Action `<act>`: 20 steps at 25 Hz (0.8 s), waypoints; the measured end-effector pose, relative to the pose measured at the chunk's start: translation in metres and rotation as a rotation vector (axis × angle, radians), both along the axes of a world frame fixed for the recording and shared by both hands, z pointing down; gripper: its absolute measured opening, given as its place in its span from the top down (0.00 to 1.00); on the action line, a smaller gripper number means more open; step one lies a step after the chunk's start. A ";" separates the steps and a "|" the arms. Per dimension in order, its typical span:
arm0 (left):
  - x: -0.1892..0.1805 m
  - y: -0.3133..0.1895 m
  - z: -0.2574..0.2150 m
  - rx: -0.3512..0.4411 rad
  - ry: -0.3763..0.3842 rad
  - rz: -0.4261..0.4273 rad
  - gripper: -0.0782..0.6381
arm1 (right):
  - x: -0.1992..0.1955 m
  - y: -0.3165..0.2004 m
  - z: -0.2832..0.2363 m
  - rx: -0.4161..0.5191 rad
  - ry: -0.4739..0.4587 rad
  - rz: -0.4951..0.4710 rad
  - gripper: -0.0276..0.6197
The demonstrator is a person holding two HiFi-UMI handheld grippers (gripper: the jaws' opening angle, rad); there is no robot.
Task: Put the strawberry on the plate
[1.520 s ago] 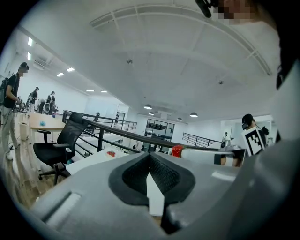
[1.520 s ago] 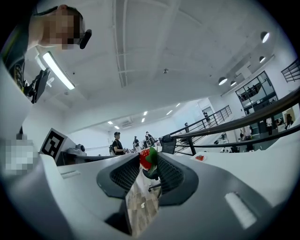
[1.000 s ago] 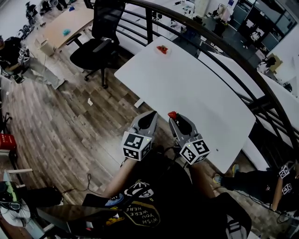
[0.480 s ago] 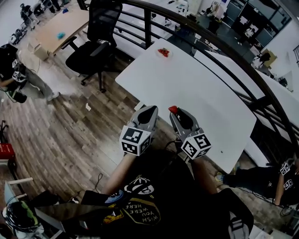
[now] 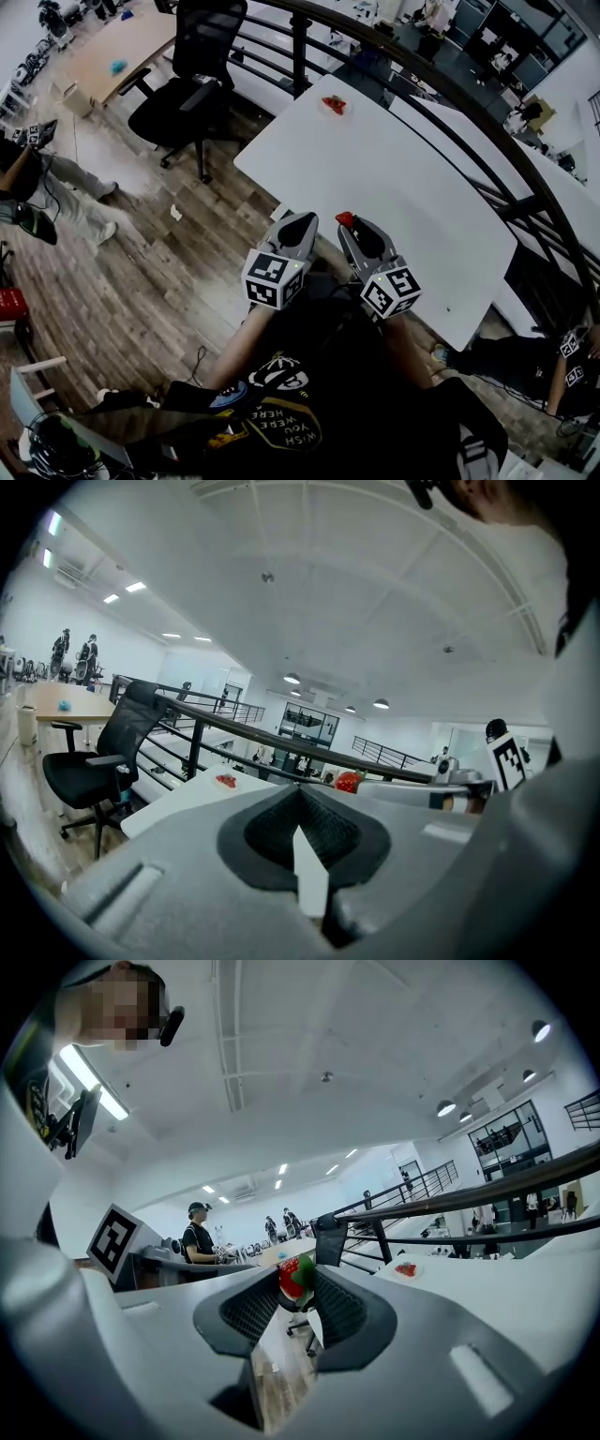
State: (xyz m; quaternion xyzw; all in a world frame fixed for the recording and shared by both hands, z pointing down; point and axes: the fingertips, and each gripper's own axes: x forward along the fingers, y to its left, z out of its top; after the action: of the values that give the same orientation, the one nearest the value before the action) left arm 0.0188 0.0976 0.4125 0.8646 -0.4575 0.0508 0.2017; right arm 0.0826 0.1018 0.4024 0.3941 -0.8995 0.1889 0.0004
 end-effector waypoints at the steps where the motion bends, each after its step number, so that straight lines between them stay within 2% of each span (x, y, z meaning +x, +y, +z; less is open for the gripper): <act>1: -0.001 -0.003 -0.001 -0.004 0.000 0.001 0.89 | -0.001 -0.003 -0.002 0.001 0.003 0.000 0.77; 10: 0.000 -0.056 -0.008 -0.010 0.017 -0.007 0.89 | 0.003 -0.055 -0.004 0.008 0.001 0.006 0.77; 15: 0.021 -0.075 -0.007 -0.004 -0.023 0.003 0.89 | 0.023 -0.075 -0.007 0.022 -0.014 0.007 0.77; 20: 0.028 -0.103 -0.003 -0.020 -0.036 0.012 0.89 | 0.025 -0.107 -0.004 0.004 -0.015 -0.005 0.77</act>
State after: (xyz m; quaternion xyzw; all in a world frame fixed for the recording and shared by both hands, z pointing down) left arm 0.0464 -0.0056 0.4091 0.8642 -0.4554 0.0721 0.2017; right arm 0.1073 -0.0054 0.3980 0.3902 -0.9009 0.1901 -0.0067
